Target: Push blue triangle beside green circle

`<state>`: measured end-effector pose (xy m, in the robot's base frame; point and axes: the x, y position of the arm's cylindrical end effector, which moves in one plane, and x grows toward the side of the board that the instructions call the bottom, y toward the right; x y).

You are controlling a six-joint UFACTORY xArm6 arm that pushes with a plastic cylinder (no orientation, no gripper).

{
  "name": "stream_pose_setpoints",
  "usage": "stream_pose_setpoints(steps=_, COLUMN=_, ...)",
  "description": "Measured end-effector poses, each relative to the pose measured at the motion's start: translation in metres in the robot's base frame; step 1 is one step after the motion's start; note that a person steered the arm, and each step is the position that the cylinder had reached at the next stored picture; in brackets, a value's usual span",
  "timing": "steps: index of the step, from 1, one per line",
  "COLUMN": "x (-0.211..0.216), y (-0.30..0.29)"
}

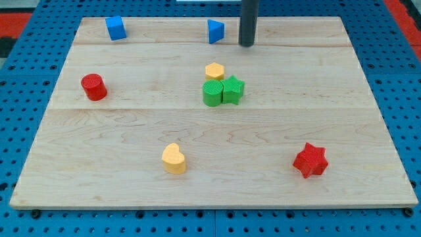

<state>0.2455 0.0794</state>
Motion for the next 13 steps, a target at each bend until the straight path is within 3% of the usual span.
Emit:
stream_pose_setpoints(steps=1, x=-0.041, y=0.008)
stream_pose_setpoints(steps=2, x=-0.009, y=-0.074)
stream_pose_setpoints(steps=4, x=-0.023, y=-0.140)
stream_pose_setpoints(steps=5, x=0.023, y=-0.193)
stream_pose_setpoints(steps=6, x=0.035, y=-0.184)
stream_pose_setpoints(steps=7, x=-0.025, y=-0.175)
stream_pose_setpoints(steps=8, x=-0.021, y=-0.124)
stream_pose_setpoints(steps=9, x=0.043, y=-0.161)
stream_pose_setpoints(steps=10, x=0.030, y=-0.199)
stream_pose_setpoints(steps=11, x=0.044, y=-0.222)
stream_pose_setpoints(steps=13, x=0.103, y=-0.145)
